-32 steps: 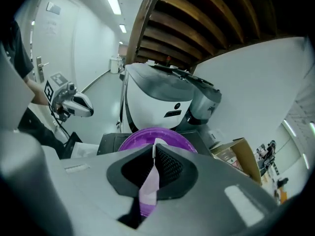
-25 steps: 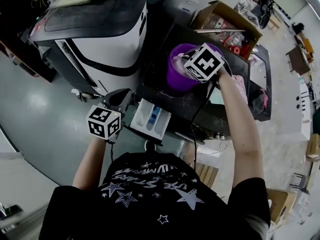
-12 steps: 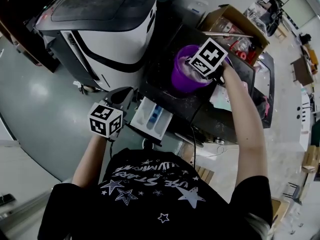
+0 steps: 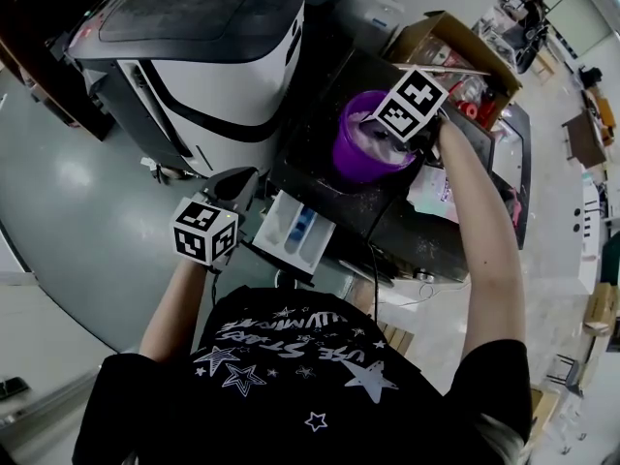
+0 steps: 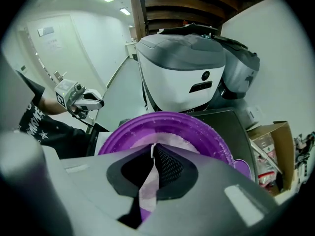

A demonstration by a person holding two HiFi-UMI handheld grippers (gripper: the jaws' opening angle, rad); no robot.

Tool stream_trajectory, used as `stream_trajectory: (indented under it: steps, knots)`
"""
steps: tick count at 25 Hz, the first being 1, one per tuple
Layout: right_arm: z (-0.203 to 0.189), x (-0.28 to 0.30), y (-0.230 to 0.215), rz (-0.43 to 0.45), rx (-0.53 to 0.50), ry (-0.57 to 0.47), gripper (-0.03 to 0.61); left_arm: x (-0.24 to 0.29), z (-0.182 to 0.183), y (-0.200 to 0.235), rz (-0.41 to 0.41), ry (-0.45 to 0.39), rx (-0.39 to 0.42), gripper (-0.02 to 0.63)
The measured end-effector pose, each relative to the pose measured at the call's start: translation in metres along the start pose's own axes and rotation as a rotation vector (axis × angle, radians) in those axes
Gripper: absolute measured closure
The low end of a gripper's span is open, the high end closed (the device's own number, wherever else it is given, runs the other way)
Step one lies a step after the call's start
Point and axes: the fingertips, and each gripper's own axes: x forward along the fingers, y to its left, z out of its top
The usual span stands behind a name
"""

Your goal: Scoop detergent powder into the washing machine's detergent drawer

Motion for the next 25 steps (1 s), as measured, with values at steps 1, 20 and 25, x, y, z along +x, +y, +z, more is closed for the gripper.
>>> stream_trajectory:
  steps: [1,20,25]
  knots:
    - [0.0001,0.0,0.0006,0.016,0.012,0.002,0.543,0.0003,0.0002,0.0,-0.002,0.001,0.0,0.614]
    - [-0.0019,-0.0004,-0.0019,0.182,0.286,-0.05,0.543,0.0001,-0.0075,0.0044,-0.03,0.025,0.002,0.614]
    - [-0.0025,-0.007,-0.0022,0.201,0.354,-0.066,0.543,-0.0024,-0.0071,0.0073,-0.034,0.028,0.005,0.614]
